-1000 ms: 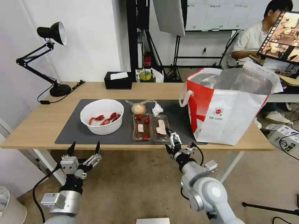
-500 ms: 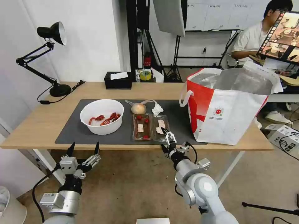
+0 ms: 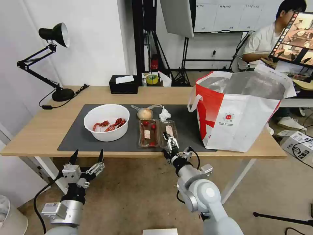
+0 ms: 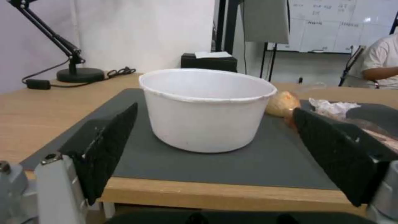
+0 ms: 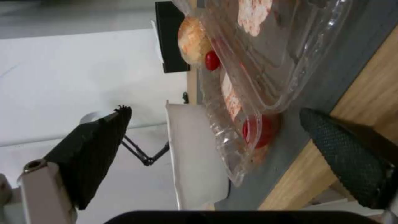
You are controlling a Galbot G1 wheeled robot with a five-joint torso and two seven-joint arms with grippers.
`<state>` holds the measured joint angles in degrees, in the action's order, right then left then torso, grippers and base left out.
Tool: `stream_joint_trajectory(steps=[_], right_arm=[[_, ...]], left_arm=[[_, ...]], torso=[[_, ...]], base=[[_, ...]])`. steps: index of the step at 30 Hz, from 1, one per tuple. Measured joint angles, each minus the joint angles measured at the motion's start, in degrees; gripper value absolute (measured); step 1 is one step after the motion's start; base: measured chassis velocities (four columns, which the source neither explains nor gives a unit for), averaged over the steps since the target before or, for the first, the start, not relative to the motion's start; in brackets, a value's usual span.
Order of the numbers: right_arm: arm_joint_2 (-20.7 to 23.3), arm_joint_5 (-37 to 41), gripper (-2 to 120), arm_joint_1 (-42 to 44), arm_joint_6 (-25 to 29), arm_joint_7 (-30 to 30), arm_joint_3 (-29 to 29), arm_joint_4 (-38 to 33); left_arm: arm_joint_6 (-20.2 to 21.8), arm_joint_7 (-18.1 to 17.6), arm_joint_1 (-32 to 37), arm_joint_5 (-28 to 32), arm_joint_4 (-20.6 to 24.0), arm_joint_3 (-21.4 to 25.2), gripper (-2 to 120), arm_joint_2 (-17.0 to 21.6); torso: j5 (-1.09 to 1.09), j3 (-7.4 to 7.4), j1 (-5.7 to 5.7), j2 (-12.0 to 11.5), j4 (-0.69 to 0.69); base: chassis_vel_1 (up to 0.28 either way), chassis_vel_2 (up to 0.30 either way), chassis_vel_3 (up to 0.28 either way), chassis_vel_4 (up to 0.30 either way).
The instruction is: Pick up the trash from the table and place it into the takeout bag.
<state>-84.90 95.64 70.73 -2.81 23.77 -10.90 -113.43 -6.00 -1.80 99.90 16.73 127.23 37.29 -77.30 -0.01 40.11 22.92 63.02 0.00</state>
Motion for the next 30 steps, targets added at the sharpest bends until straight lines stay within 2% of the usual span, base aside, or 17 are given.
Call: stream_joint_trajectory(steps=[30], right_arm=[[-0.6, 0.0, 100, -2.2, -0.1, 0.1, 0.3, 2.2]], left_arm=[[-0.1, 0.0, 0.4, 0.1, 0.0, 0.3, 100, 0.1]], torso=[[0.01, 0.00, -0.01, 0.0, 0.01]], base=[[0.000, 0.000, 0.000, 0.000]])
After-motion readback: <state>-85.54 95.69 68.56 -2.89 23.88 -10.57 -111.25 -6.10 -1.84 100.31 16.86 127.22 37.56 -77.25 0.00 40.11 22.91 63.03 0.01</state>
